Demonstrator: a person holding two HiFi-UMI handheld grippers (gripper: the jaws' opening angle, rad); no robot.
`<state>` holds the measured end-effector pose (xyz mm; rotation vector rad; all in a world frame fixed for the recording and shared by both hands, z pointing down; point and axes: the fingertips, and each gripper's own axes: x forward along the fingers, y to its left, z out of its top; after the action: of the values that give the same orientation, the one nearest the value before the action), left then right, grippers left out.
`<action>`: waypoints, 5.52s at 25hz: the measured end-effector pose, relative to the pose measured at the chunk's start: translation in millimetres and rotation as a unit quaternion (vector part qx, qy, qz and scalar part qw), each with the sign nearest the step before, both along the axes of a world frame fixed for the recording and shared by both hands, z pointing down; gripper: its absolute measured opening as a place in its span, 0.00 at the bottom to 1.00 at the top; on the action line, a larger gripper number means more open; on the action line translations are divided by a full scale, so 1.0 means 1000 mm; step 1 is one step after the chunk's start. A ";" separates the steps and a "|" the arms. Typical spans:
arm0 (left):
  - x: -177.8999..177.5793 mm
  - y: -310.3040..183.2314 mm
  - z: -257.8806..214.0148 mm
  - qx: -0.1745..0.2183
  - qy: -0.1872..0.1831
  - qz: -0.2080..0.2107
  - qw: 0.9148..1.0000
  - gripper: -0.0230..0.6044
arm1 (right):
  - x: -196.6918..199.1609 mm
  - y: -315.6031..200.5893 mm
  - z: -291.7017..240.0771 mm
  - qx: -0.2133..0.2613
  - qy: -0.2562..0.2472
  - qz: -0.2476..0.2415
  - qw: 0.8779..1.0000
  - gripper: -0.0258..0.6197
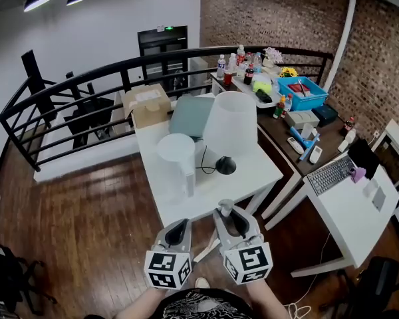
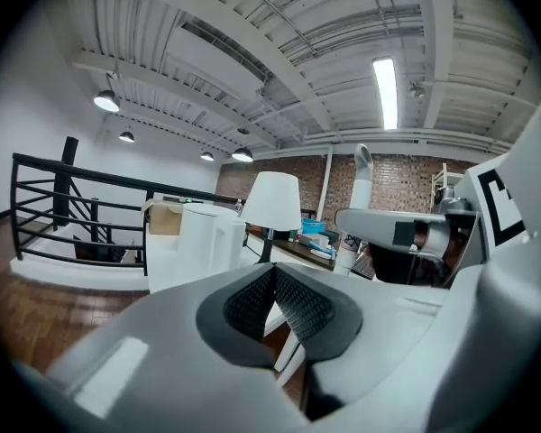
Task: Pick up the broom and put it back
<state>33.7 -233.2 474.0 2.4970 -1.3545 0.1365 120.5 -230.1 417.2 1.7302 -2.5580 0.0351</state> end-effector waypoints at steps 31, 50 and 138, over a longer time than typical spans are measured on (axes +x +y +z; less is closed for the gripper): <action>-0.016 -0.006 0.008 -0.008 -0.016 -0.014 1.000 0.04 | -0.013 -0.023 0.065 -0.048 0.010 -0.010 0.999 0.19; -0.030 -0.013 0.013 -0.013 -0.024 -0.040 0.999 0.04 | -0.023 -0.049 0.158 -0.124 0.033 -0.018 0.992 0.19; -0.039 -0.011 0.034 -0.048 -0.023 -0.042 0.998 0.04 | -0.054 -0.061 0.182 -0.149 0.045 -0.056 0.986 0.33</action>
<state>-5.2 -244.6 508.4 2.3682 -1.4328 0.2382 66.6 -291.3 599.2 1.4452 -2.4308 0.3106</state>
